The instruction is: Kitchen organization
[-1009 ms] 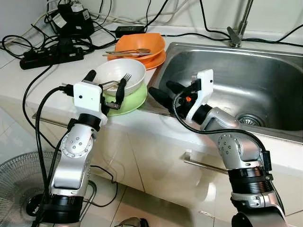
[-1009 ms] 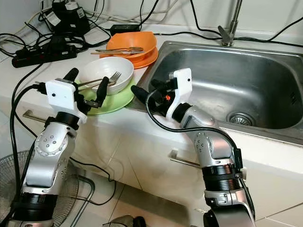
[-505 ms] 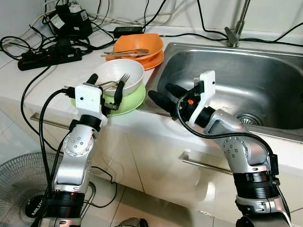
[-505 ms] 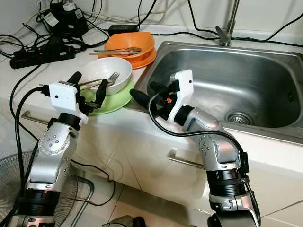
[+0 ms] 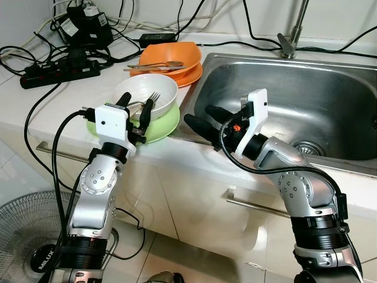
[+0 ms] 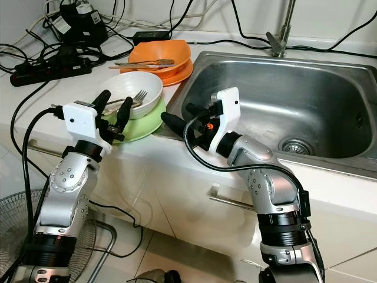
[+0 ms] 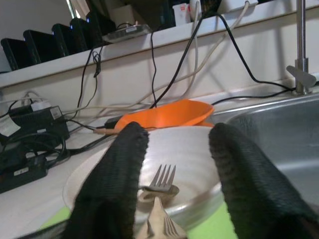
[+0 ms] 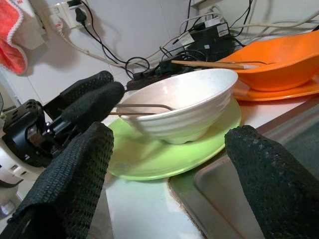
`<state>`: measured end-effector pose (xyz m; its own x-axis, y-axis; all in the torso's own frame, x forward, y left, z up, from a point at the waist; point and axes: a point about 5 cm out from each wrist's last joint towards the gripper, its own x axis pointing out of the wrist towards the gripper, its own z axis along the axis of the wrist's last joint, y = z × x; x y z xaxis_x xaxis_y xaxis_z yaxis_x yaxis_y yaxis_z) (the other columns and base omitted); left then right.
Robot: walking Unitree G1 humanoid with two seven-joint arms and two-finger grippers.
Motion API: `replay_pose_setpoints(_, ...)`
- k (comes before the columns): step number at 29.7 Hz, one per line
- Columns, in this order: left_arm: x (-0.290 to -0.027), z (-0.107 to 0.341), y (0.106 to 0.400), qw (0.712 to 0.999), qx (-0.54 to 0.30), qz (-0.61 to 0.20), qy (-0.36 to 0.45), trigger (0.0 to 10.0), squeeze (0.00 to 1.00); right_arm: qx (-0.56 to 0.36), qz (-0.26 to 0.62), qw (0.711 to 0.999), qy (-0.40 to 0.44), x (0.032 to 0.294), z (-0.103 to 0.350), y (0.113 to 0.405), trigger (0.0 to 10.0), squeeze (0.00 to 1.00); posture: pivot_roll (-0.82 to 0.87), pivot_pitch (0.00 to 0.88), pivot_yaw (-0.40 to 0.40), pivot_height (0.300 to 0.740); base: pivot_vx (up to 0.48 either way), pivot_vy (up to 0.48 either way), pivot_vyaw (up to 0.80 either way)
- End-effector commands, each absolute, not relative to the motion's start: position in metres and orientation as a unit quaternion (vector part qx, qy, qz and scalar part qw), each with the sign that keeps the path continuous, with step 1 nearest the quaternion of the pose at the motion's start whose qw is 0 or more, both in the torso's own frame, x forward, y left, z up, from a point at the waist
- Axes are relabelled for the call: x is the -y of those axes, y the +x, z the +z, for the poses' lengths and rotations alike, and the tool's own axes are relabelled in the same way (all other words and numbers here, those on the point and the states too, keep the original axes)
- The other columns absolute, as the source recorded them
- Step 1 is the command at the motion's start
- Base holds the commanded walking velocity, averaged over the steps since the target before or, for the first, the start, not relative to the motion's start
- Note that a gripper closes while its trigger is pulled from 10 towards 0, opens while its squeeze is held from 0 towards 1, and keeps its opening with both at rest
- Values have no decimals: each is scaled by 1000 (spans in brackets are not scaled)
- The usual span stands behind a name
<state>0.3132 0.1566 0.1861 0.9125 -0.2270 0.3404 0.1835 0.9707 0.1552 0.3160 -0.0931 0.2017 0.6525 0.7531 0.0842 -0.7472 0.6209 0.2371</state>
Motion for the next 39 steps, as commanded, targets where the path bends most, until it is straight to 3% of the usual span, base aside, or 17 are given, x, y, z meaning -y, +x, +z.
replay_pose_setpoints(1, -161, 186, 315, 976, 180, -103, 60, 0, 0, -8, 421, 898, 131, 90, 204, 314, 10000, 0, -19, 54, 130, 740, 0, 0, 0)
replay_pose_setpoints(22, -163, 190, 316, 976, 183, -104, 50, 0, 0, -6, 399, 906, 143, 90, 204, 319, 10000, 0, -13, 52, 128, 740, 0, 0, 0)
replay_pose_setpoints(39, -161, 197, 316, 974, 193, -114, 43, 0, 0, -17, 422, 896, 138, 89, 201, 313, 10000, 0, -15, 56, 125, 740, 0, 0, 0)
